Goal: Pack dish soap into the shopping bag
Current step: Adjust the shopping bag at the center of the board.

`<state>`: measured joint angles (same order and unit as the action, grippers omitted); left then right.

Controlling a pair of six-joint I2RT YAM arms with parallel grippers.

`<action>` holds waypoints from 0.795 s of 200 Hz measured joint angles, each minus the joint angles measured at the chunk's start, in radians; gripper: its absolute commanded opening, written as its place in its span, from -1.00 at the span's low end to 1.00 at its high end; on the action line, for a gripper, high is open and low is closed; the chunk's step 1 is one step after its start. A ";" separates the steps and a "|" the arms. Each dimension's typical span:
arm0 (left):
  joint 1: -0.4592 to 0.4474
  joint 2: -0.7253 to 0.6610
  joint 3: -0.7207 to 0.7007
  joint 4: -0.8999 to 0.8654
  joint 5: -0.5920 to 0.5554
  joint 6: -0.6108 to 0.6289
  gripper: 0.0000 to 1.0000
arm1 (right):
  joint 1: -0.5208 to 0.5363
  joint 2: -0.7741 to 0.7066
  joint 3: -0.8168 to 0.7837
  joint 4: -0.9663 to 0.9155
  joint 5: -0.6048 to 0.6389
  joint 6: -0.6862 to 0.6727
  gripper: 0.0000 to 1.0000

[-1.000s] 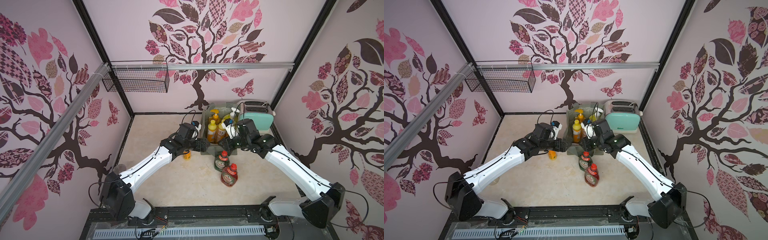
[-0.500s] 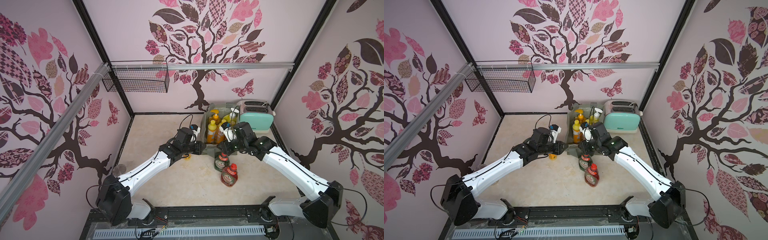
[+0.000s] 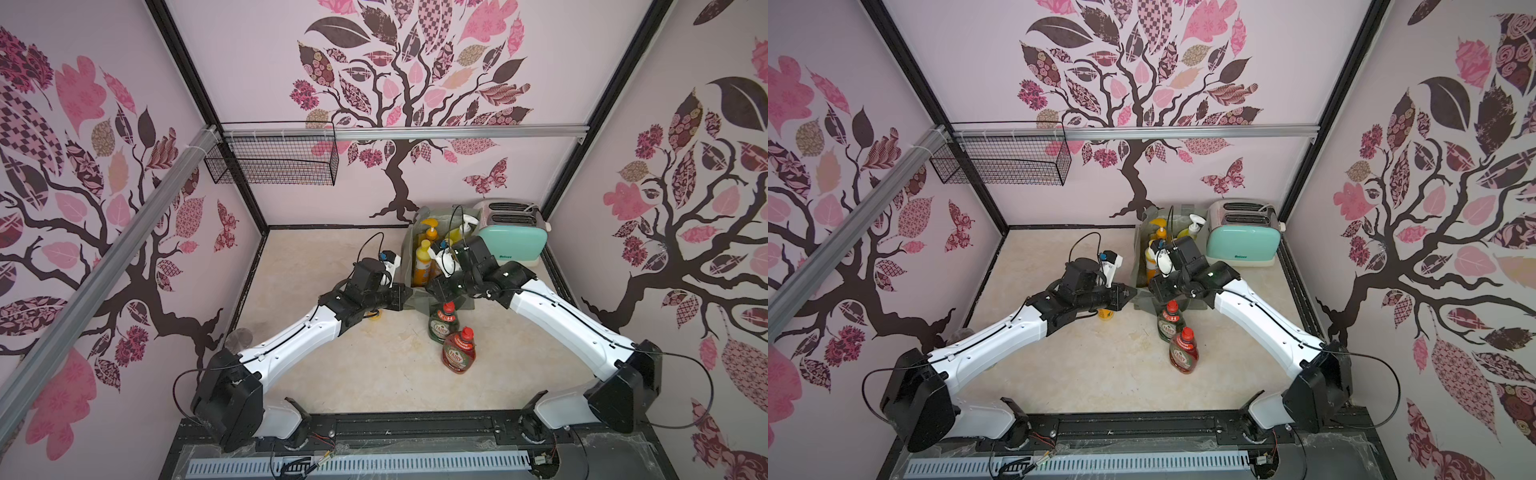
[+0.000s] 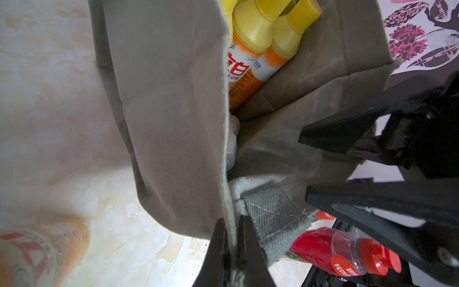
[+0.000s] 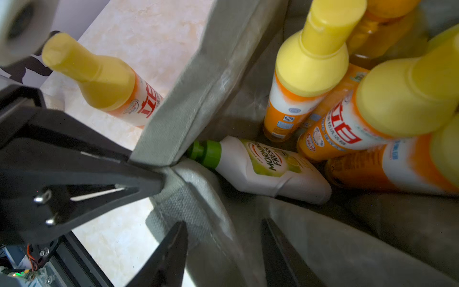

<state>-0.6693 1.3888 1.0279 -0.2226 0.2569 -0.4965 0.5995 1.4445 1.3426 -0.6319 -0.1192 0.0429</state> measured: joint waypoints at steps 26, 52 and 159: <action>-0.002 -0.005 -0.004 -0.004 -0.008 0.000 -1.00 | 0.002 0.049 0.039 -0.011 0.005 -0.009 0.13; -0.003 -0.015 -0.004 -0.007 -0.010 0.003 -1.00 | 0.001 0.117 0.084 -0.030 0.037 -0.023 0.34; -0.007 -0.043 0.121 -0.164 -0.087 0.027 0.53 | -0.001 0.063 0.163 -0.051 0.037 0.022 0.77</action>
<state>-0.6765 1.3457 1.1488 -0.3870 0.1703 -0.4694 0.5987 1.5078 1.5051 -0.6834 -0.0826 0.0647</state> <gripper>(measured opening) 0.688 0.852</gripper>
